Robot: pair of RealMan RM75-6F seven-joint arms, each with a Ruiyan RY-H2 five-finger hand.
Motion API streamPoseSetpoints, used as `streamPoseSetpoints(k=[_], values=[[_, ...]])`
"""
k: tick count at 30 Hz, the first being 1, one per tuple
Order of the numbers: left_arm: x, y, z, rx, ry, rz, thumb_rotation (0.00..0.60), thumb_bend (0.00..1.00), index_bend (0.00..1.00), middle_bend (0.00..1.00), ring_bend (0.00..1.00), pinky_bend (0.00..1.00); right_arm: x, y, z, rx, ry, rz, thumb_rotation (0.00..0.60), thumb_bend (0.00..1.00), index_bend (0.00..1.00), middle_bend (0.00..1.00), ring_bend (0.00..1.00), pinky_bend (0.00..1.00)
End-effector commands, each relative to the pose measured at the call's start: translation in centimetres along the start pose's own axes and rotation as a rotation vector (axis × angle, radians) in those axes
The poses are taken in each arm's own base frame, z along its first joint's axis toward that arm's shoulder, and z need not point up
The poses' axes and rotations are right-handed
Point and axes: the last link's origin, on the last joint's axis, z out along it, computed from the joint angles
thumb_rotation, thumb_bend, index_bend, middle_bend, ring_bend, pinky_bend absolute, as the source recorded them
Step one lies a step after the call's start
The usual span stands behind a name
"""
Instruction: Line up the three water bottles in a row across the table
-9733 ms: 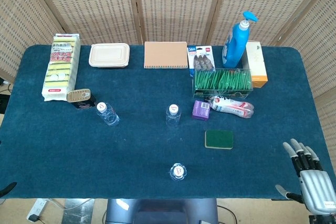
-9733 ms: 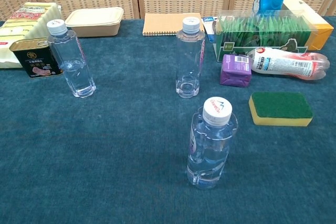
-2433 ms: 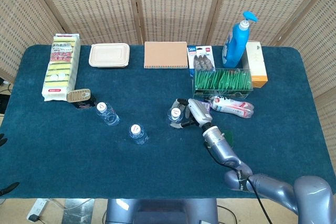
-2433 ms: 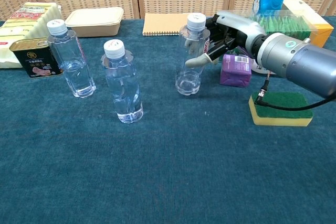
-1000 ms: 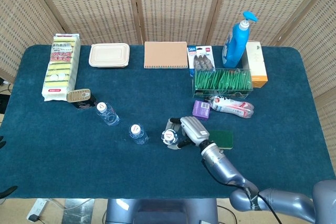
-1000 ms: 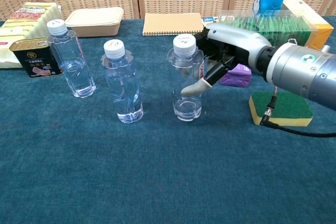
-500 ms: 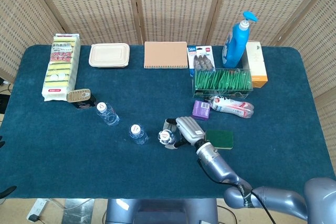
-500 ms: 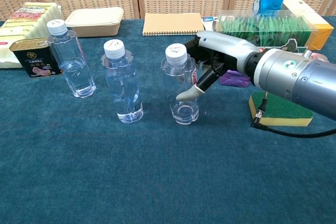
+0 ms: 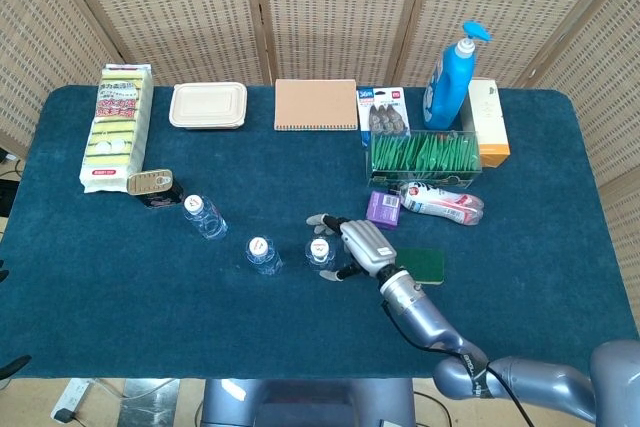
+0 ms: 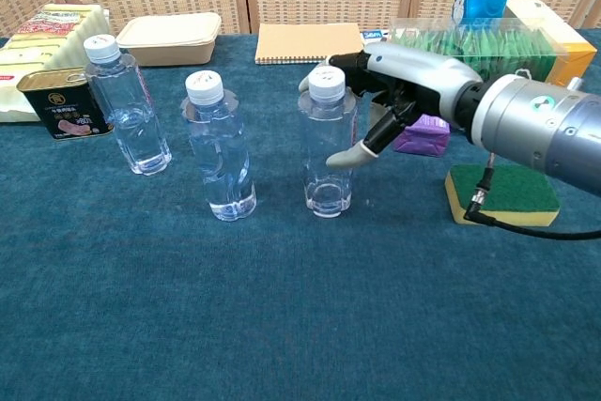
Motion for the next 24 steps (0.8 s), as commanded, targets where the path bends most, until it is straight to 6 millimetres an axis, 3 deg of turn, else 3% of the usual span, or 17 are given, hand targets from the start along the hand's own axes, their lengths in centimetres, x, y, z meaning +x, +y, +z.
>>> streamPoseSetpoints(k=[1, 9, 14, 24], values=[[0.0, 0.0, 0.0, 0.001, 0.001, 0.0, 0.6, 0.12, 0.0, 0.0, 0.0, 0.0, 0.7, -0.2, -1.2, 0.021, 0.01, -0.004, 0.6, 0.18, 0.19, 0.28, 0.3, 0.51], [0.1, 0.0, -0.1, -0.011, 0.008, -0.006, 0.6, 0.12, 0.0, 0.0, 0.0, 0.0, 4.0, -0.6, -6.5, 0.046, 0.032, -0.036, 0.6, 0.13, 0.11, 0.14, 0.16, 0.31], [0.0, 0.1, 0.7, -0.044, 0.019, -0.022, 0.6, 0.12, 0.0, 0.0, 0.0, 0.0, 6.9, 0.3, -10.0, 0.028, 0.056, -0.078, 0.6, 0.08, 0.08, 0.04, 0.03, 0.19], [0.6, -0.5, 3.0, -0.064, 0.109, -0.078, 0.6, 0.12, 0.0, 0.0, 0.0, 0.0, 11.1, 4.0, -18.3, -0.051, 0.191, -0.178, 0.6, 0.01, 0.07, 0.02, 0.0, 0.12]])
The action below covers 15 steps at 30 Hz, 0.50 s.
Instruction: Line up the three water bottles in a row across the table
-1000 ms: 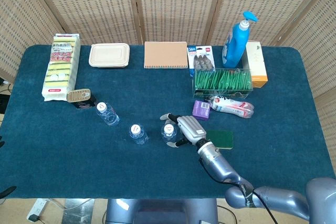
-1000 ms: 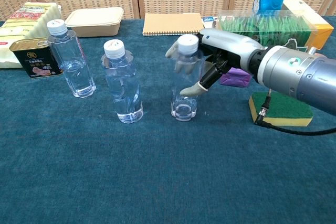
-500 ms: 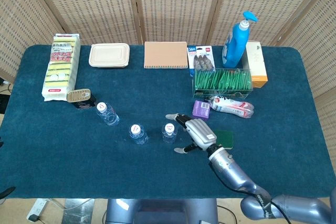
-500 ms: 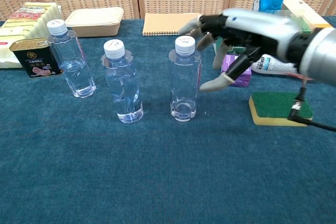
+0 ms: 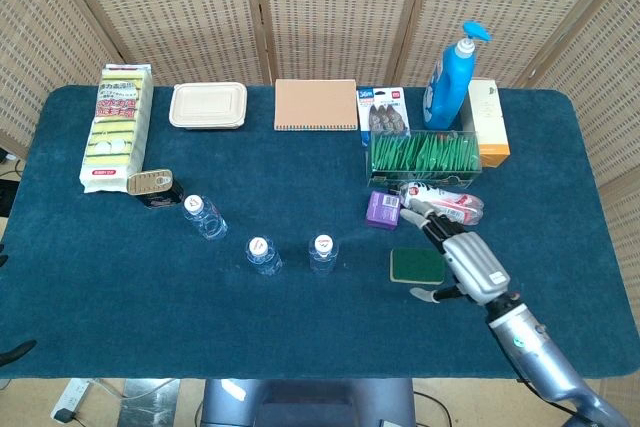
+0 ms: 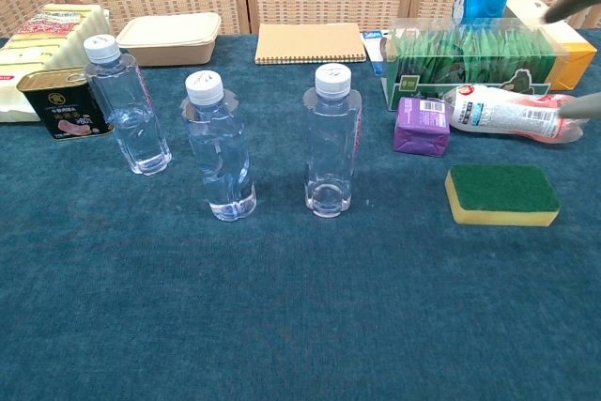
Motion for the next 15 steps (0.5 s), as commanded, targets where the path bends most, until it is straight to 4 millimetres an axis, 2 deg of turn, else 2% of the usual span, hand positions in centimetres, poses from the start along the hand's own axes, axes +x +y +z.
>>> streamPoseSetpoints(k=[1, 3, 5, 8, 11, 15], values=[[0.2, -0.7, 1.0, 0.011, 0.036, -0.009, 0.6, 0.12, 0.0, 0.0, 0.0, 0.0, 1.2, 1.9, -4.0, -0.047, 0.044, -0.034, 0.6, 0.0, 0.07, 0.02, 0.0, 0.11], [0.2, -1.5, 2.3, 0.017, 0.033, -0.029, 0.6, 0.12, 0.0, 0.0, 0.0, 0.0, 1.8, 3.0, -6.5, -0.096, 0.076, -0.078, 0.6, 0.0, 0.07, 0.01, 0.0, 0.08], [-0.3, -2.6, 4.9, -0.02, 0.059, -0.126, 0.6, 0.12, 0.0, 0.0, 0.0, 0.0, 1.7, 4.0, -10.2, -0.163, 0.117, -0.103, 0.6, 0.0, 0.07, 0.01, 0.0, 0.06], [-1.3, -4.0, 7.1, -0.055, 0.073, -0.212, 0.6, 0.12, 0.0, 0.0, 0.0, 0.0, 1.2, 4.5, -13.1, -0.206, 0.143, -0.102, 0.6, 0.0, 0.07, 0.0, 0.0, 0.05], [-2.0, -4.7, 8.7, -0.069, 0.06, -0.261, 0.6, 0.11, 0.0, 0.0, 0.0, 0.0, 0.9, 4.7, -14.8, -0.227, 0.153, -0.099, 0.6, 0.0, 0.07, 0.0, 0.0, 0.04], [-4.1, -5.2, 11.9, -0.062, -0.043, -0.319, 0.6, 0.11, 0.0, 0.0, 0.0, 0.0, 0.7, 4.5, -16.5, -0.226, 0.159, -0.088, 0.6, 0.0, 0.07, 0.0, 0.0, 0.04]])
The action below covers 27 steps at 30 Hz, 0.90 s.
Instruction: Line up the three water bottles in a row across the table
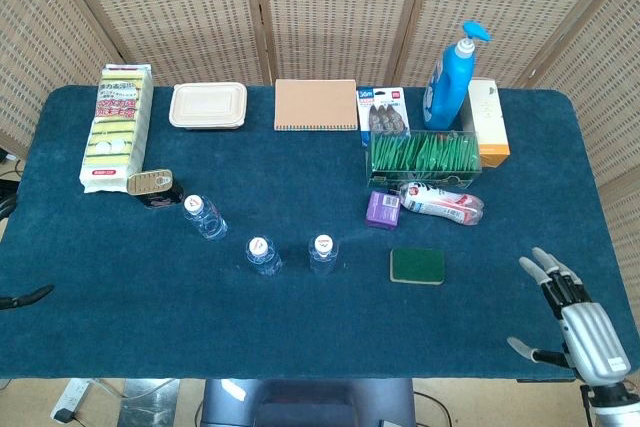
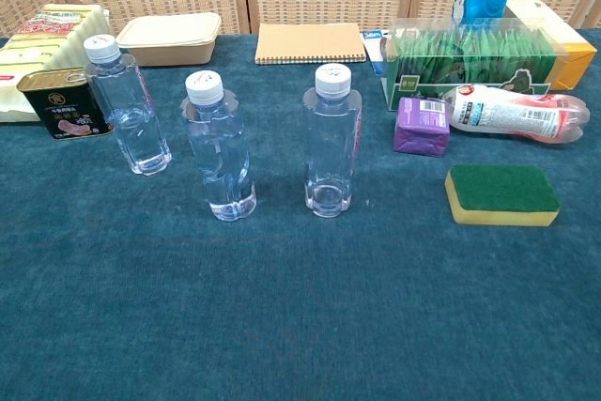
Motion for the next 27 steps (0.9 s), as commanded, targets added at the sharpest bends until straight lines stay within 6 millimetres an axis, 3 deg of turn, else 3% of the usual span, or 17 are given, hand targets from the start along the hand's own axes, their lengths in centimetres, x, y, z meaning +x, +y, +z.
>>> streamPoseSetpoints(k=[1, 13, 20, 27], values=[[-2.5, -1.1, 4.1, 0.002, -0.08, -0.094, 0.6, 0.11, 0.0, 0.0, 0.0, 0.0, -0.1, 0.0, -1.2, 0.008, -0.002, 0.015, 0.6, 0.0, 0.07, 0.0, 0.0, 0.04], [-9.5, -2.4, 10.6, 0.038, -0.181, -0.248, 0.6, 0.12, 0.0, 0.0, 0.0, 0.04, 0.6, 0.6, -1.7, 0.004, 0.008, 0.036, 0.6, 0.0, 0.08, 0.0, 0.0, 0.04], [-13.3, -2.2, 12.7, 0.023, -0.204, -0.357, 0.6, 0.12, 0.0, 0.0, 0.0, 0.04, 0.6, 0.6, -1.5, 0.011, 0.008, 0.035, 0.6, 0.0, 0.09, 0.0, 0.0, 0.04], [-15.2, -2.2, 14.4, 0.038, -0.205, -0.373, 0.6, 0.12, 0.0, 0.0, 0.0, 0.04, 0.7, 0.6, -1.5, 0.015, 0.008, 0.041, 0.6, 0.0, 0.09, 0.0, 0.0, 0.04]])
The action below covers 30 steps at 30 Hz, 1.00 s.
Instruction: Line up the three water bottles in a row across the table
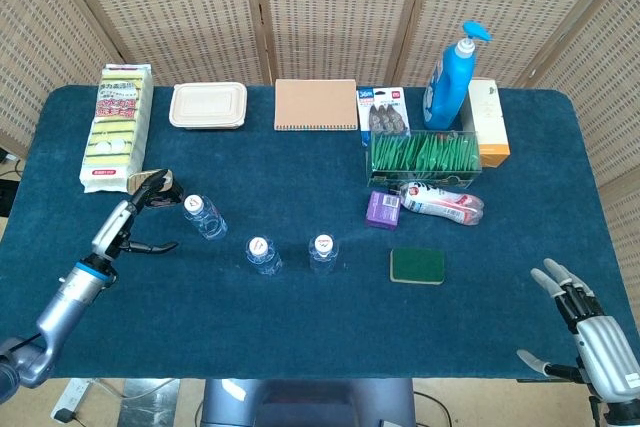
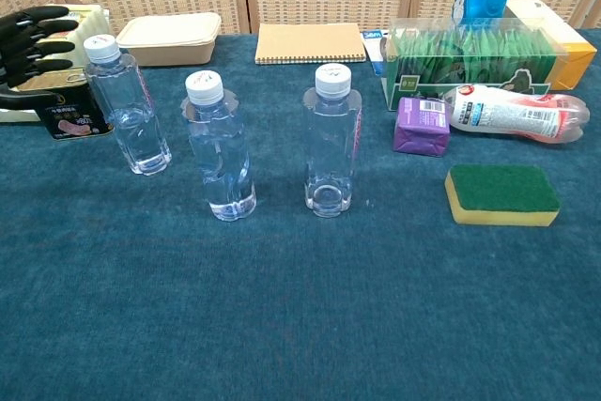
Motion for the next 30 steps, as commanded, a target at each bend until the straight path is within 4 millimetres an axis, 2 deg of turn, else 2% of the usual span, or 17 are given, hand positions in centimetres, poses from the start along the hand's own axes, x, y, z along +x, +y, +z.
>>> streamPoseSetpoints(k=[1, 14, 18, 20, 22, 25, 30], values=[[-0.5, -0.2, 0.9, 0.012, 0.001, -0.003, 0.6, 0.12, 0.0, 0.0, 0.0, 0.04, 0.1, 0.0, 0.0, 0.002, 0.002, 0.002, 0.6, 0.0, 0.09, 0.0, 0.0, 0.04], [-4.0, -1.3, 3.7, 0.04, -0.061, 0.049, 0.6, 0.19, 0.0, 0.0, 0.0, 0.08, 0.6, -0.1, 0.1, 0.029, 0.017, 0.025, 0.6, 0.0, 0.09, 0.0, 0.0, 0.04], [-4.6, -1.8, 4.1, 0.058, -0.023, 0.059, 0.6, 0.25, 0.01, 0.03, 0.03, 0.18, 0.7, -0.1, 0.1, 0.034, 0.02, 0.033, 0.6, 0.0, 0.09, 0.0, 0.0, 0.04], [-4.9, -2.2, 4.3, 0.071, -0.013, 0.079, 0.6, 0.28, 0.07, 0.11, 0.1, 0.25, 0.8, -0.1, 0.2, 0.037, 0.022, 0.037, 0.6, 0.0, 0.1, 0.0, 0.0, 0.04], [-5.2, -2.5, 4.4, 0.077, -0.001, 0.092, 0.6, 0.3, 0.21, 0.23, 0.19, 0.33, 0.9, 0.0, 0.2, 0.041, 0.024, 0.044, 0.6, 0.0, 0.1, 0.0, 0.0, 0.04], [-5.6, -2.5, 4.5, 0.075, 0.005, 0.091, 0.6, 0.34, 0.34, 0.32, 0.27, 0.4, 1.0, 0.0, 0.2, 0.043, 0.025, 0.048, 0.6, 0.0, 0.1, 0.0, 0.0, 0.04], [-6.0, -2.6, 4.5, 0.075, -0.004, 0.111, 0.6, 0.36, 0.42, 0.39, 0.33, 0.44, 1.0, 0.0, 0.2, 0.047, 0.029, 0.052, 0.6, 0.0, 0.1, 0.01, 0.0, 0.04]])
